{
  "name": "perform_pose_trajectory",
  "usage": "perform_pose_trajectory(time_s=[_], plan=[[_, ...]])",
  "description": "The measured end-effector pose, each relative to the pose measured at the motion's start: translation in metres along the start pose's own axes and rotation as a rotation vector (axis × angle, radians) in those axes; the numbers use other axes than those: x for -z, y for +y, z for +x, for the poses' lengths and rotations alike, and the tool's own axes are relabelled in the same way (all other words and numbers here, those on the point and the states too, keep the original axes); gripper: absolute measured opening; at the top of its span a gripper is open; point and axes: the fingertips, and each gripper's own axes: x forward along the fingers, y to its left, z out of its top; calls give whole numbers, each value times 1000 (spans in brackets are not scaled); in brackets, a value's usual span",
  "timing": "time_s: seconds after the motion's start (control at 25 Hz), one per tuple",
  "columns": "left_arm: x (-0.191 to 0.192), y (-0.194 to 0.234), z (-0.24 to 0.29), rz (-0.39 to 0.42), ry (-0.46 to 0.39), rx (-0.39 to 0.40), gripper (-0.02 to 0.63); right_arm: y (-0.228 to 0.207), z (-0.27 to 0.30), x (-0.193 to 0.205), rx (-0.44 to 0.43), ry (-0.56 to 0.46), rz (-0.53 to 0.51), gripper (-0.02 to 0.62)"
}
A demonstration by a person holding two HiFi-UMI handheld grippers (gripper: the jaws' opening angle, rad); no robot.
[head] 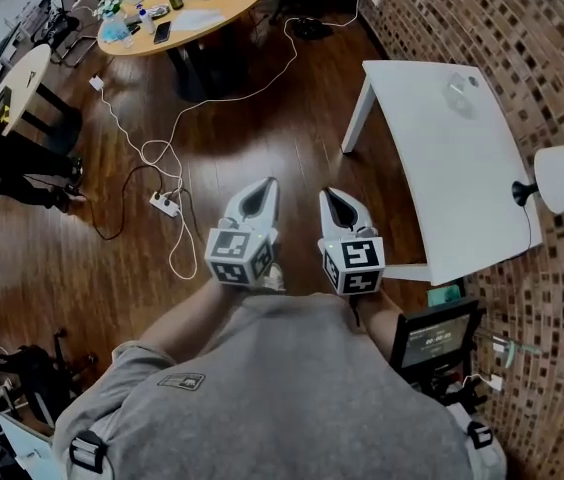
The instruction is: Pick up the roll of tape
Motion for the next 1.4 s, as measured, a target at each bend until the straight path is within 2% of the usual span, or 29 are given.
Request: perform_pose_trajectory(time_s=[0.32,0.56,0.8,1.04,1.24,1.4], plan=[[-16,54,22,2,27,66,2,21,53,-11,62,21,29,11],[-26,62,56,5,17,110,2,0,78,-19,96,17,29,11],[-36,70,110,21,19,119,2,-44,115,-31,122,-1,47,11],[-61,69,180,59,13,156,2,-99,156,-64,147,-47,45,11],[-74,51,239,71,-1,197,2,-150,172,-79,183,-73,42,11],[-79,32,276,65,1,248,2,-189,176,-83,244,-79,57,11]])
